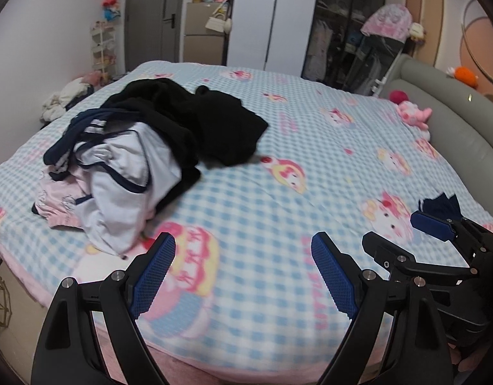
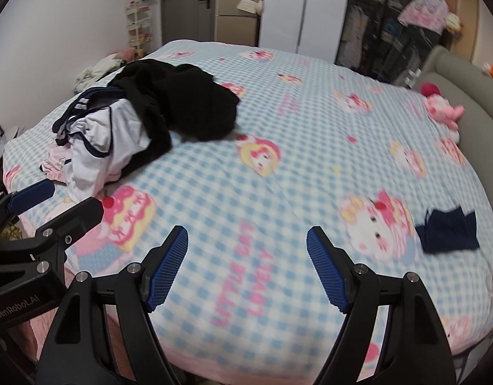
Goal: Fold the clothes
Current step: 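Move both grippers toward the clothes pile on the bed, then grasp the navy-trimmed hem of the white shirt with the left gripper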
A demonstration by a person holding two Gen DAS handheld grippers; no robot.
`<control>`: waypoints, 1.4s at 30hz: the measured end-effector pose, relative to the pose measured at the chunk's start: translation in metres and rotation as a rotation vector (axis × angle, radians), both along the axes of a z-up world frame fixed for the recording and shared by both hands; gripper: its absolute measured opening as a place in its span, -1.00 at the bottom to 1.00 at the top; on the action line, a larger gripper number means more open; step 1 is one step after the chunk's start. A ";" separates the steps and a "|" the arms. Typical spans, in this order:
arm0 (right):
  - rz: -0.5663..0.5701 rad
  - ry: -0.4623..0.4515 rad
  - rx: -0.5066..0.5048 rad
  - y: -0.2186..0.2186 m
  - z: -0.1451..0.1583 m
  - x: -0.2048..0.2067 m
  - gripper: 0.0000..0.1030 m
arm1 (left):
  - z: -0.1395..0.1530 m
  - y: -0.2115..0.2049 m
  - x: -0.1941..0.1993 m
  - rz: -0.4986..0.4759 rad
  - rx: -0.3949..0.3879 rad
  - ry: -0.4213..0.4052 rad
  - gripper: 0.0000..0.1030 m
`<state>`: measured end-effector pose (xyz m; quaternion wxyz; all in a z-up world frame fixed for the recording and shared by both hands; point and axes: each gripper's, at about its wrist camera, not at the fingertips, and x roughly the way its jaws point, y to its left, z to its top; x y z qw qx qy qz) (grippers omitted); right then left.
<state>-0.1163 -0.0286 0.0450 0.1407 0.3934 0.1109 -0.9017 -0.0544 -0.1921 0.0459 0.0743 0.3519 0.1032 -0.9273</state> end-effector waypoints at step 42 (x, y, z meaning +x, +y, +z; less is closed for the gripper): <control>0.375 -0.309 -0.199 -0.269 -0.119 -0.164 -0.36 | -0.109 -0.281 -0.122 0.300 0.339 -0.032 -0.22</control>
